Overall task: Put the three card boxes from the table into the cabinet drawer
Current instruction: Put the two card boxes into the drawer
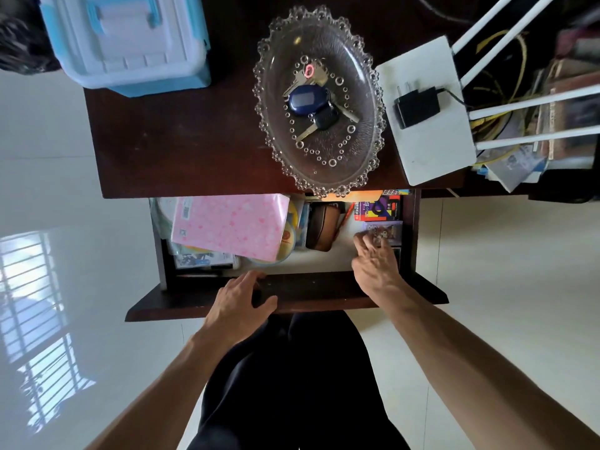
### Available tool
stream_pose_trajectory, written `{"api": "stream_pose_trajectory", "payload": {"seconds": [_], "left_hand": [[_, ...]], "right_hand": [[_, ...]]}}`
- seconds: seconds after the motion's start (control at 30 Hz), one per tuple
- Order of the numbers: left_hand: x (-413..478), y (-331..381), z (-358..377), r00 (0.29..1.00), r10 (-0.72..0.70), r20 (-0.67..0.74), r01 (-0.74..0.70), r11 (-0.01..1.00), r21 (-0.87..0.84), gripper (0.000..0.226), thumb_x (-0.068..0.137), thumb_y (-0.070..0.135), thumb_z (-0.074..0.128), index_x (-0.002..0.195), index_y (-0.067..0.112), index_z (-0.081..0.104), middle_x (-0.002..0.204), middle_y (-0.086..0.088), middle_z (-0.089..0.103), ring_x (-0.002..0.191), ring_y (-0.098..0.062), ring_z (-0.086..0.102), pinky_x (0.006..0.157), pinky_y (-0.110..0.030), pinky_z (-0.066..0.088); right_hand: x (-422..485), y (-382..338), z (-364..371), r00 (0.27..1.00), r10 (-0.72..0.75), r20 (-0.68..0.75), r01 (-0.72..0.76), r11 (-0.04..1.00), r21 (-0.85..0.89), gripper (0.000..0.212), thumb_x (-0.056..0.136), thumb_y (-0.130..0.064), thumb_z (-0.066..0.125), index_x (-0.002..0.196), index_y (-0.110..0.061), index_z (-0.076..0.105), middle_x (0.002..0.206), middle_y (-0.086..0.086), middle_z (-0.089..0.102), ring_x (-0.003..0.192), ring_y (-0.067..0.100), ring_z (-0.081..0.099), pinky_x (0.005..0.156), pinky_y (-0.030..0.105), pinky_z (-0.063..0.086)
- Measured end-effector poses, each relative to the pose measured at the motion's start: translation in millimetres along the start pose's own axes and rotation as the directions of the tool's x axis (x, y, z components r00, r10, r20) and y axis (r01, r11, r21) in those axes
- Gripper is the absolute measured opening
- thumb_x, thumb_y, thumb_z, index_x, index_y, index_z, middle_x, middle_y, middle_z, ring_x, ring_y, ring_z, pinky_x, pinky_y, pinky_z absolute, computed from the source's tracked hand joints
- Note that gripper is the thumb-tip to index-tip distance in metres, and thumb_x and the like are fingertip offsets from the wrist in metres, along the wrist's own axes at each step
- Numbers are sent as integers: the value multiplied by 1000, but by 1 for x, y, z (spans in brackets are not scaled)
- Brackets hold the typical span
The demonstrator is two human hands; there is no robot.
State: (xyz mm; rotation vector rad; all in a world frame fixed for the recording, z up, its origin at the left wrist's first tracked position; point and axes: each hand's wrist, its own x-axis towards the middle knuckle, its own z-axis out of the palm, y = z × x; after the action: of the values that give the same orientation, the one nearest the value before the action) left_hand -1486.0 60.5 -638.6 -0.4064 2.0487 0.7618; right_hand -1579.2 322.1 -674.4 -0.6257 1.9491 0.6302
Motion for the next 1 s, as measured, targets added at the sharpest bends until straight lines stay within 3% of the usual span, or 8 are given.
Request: {"api": "stream_pose_trajectory", "payload": {"seconds": [0.13,0.27,0.37,0.53,0.67,0.73,0.83,1.0], "left_hand": [[-2,2,-2,1000,-8,7,8,1000,27,59,74,63,51,125,33,51,112,12,65,105,-14,60,94,-38,51],[0,3,-3,1000,14,7,-14,999,49,50,77,60,51,119,34,60,112,13,66,105,-11,60,93,-33,51],[3,3,-2,1000,24,19,-25,997,66,39,80,56,50,104,33,70,109,16,66,102,-10,61,90,-31,50],[7,3,0,1000,11,25,-13,998,61,33,83,50,49,95,33,74,105,16,70,93,-11,65,86,-33,54],[5,8,-4,999,-11,50,7,996,86,31,85,46,51,99,32,74,105,14,72,94,-12,66,87,-33,54],[1,11,-11,996,-54,64,50,996,71,29,83,45,51,98,33,74,101,13,74,94,-14,67,87,-34,55],[-14,20,-27,989,-129,78,130,991,-8,22,80,41,53,91,33,71,92,11,73,93,-16,67,85,-34,54],[-95,50,-80,971,-213,109,235,936,-261,16,74,40,55,82,35,67,94,-2,73,88,-25,67,72,-31,53]], "right_hand": [[-5,-3,6,986,78,-146,-37,963,267,44,89,-28,70,129,-15,64,153,15,30,144,32,33,113,50,39],[-10,-1,14,929,369,-37,-226,642,733,88,91,-39,66,160,-13,19,166,17,21,149,35,31,110,48,43],[-10,5,27,940,331,79,-276,605,747,97,95,-42,61,163,-11,-2,171,16,2,155,36,16,115,52,37],[-11,4,36,955,281,98,-266,659,704,94,98,-41,55,163,-13,-7,171,16,-9,156,38,12,119,53,31],[-12,10,31,955,264,135,-278,638,718,89,98,-40,56,163,-14,1,171,13,-1,154,37,21,117,54,32],[-20,12,23,954,275,120,-265,588,764,72,97,-37,57,158,-14,26,165,12,28,145,34,40,111,53,39],[-46,9,6,936,351,37,-169,355,919,39,96,-29,57,130,-11,61,132,11,66,116,29,63,93,37,51],[-148,7,-42,945,281,168,-152,-77,985,30,95,-25,56,119,-12,69,121,9,72,105,29,71,99,43,54]]}}
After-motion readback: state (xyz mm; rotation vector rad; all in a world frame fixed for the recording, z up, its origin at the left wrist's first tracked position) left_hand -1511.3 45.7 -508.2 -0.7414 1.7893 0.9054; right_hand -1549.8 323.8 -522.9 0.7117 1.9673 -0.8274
